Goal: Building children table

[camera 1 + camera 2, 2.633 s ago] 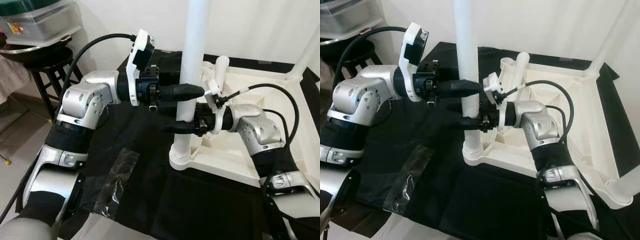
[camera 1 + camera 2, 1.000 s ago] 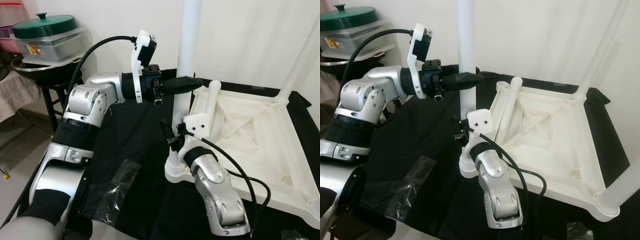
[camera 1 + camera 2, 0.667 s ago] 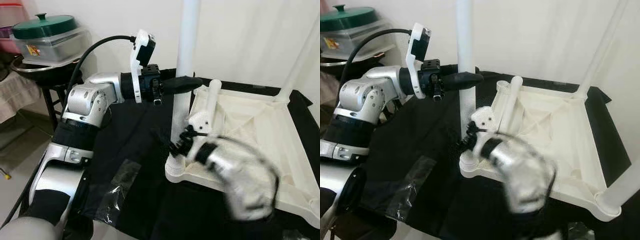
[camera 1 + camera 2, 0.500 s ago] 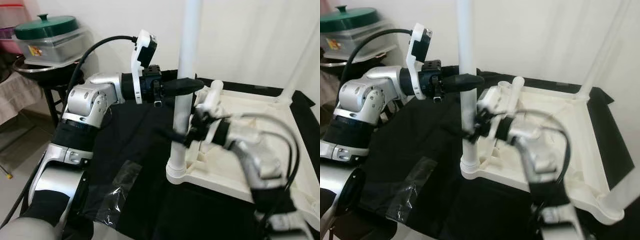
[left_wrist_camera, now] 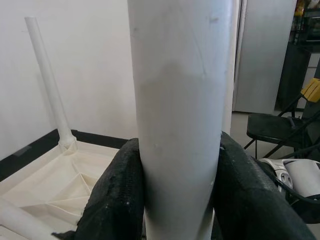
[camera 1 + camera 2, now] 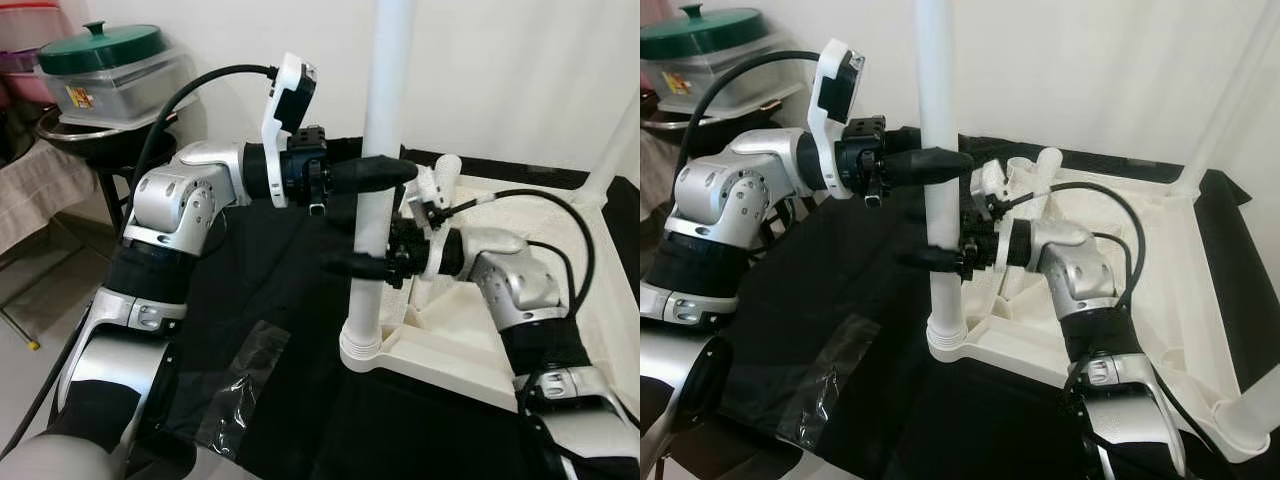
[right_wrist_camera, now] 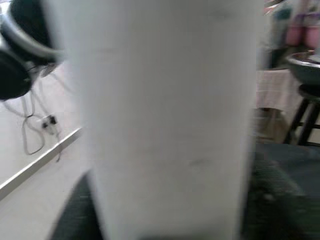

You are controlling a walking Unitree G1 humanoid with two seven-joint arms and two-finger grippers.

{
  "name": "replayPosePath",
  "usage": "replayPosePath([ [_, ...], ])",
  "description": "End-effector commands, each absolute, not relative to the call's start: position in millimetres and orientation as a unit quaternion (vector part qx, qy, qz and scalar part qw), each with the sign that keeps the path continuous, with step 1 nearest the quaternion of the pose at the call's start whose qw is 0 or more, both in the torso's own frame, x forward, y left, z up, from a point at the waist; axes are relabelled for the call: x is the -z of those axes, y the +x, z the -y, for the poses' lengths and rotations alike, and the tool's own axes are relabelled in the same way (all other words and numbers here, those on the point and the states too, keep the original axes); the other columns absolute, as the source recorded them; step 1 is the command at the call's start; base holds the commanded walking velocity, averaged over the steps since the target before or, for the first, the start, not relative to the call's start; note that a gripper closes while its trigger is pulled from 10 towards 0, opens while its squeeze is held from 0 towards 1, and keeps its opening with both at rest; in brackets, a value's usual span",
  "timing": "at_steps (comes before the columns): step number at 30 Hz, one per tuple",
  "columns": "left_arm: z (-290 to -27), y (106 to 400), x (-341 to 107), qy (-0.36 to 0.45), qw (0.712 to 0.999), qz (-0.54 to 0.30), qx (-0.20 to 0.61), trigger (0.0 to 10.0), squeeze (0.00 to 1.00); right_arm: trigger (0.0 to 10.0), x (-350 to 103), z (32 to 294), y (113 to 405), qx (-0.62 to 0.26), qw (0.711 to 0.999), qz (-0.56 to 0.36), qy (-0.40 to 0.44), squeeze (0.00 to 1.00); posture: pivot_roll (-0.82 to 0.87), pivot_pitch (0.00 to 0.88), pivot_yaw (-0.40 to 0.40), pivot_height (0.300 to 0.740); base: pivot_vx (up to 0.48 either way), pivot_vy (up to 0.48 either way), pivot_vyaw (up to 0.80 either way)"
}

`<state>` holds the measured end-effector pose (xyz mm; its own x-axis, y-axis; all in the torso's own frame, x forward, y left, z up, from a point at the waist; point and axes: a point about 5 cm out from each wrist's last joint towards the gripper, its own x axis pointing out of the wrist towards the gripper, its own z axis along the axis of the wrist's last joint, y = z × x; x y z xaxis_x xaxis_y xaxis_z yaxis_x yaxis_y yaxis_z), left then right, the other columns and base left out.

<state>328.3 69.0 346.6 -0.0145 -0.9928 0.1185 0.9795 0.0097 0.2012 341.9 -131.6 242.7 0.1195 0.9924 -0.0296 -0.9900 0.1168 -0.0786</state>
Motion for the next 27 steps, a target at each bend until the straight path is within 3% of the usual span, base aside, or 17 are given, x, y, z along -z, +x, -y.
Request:
replayPosePath([
  [1,-64,326,-329,0.044,0.687,0.07,0.722,0.0,0.0,0.0,-241,133,345,-0.66,0.75,0.006,-0.04,0.0,-0.03,0.044,0.01,0.74,0.0,0.0,0.0],
  [6,-63,326,-330,0.049,0.687,0.081,0.721,0.0,0.0,0.0,-238,134,349,-0.673,0.738,0.001,-0.043,0.0,-0.03,0.044,0.011,0.74,0.0,0.0,0.0],
  [14,-62,328,-331,0.043,0.697,0.095,0.709,0.0,0.0,0.0,-232,137,349,-0.662,0.749,0.015,-0.031,0.0,-0.04,0.039,0.009,0.74,0.0,0.0,0.0],
  [15,-62,331,-332,0.037,0.71,0.1,0.696,10.0,1.0,0.0,-230,138,349,-0.653,0.757,0.022,-0.028,0.0,-0.05,0.037,0.003,0.74,0.0,0.0,0.0],
  [16,-62,331,-332,0.037,0.71,0.1,0.696,10.0,1.0,0.0,-230,138,349,-0.653,0.757,0.022,-0.028,0.0,-0.05,0.037,0.003,0.74,0.0,0.0,0.0],
  [19,-78,337,-330,0.015,0.754,0.113,0.646,10.0,1.0,0.0,-219,141,347,-0.594,0.803,0.034,-0.022,0.0,-0.09,0.024,-0.004,0.74,0.0,0.0,0.0],
  [20,-78,337,-330,0.015,0.754,0.113,0.646,10.0,1.0,0.0,-219,141,347,-0.594,0.803,0.034,-0.022,0.0,-0.09,0.024,-0.004,0.74,0.0,0.0,0.0],
  [22,-104,342,-321,-0.009,0.8,0.112,0.589,10.0,0.99,0.0,-209,139,343,-0.534,0.845,0.032,-0.011,0.0,-0.09,0.024,-0.004,0.74,0.0,0.0,0.0],
  [24,-104,342,-321,-0.009,0.8,0.112,0.589,10.0,0.99,0.0,-209,139,343,-0.534,0.845,0.032,-0.011,0.0,-0.09,0.024,-0.004,0.74,0.0,0.0,0.0],
  [25,-130,345,-303,-0.026,0.84,0.092,0.534,10.0,0.0,0.0,-196,127,339,-0.45,0.893,0.02,0.0,0.0,-0.09,0.026,-0.023,0.74,0.0,0.0,0.0],
  [26,-163,346,-276,-0.045,0.884,0.063,0.46,10.0,0.0,0.0,-172,114,327,-0.279,0.96,-0.009,0.028,0.0,-0.1,0.03,-0.025,0.74,0.0,0.0,0.0],
  [27,-163,346,-276,-0.045,0.884,0.063,0.46,10.0,0.0,0.0,-172,114,327,-0.279,0.96,-0.009,0.028,0.0,-0.1,0.03,-0.025,0.74,0.0,0.0,0.0],
])
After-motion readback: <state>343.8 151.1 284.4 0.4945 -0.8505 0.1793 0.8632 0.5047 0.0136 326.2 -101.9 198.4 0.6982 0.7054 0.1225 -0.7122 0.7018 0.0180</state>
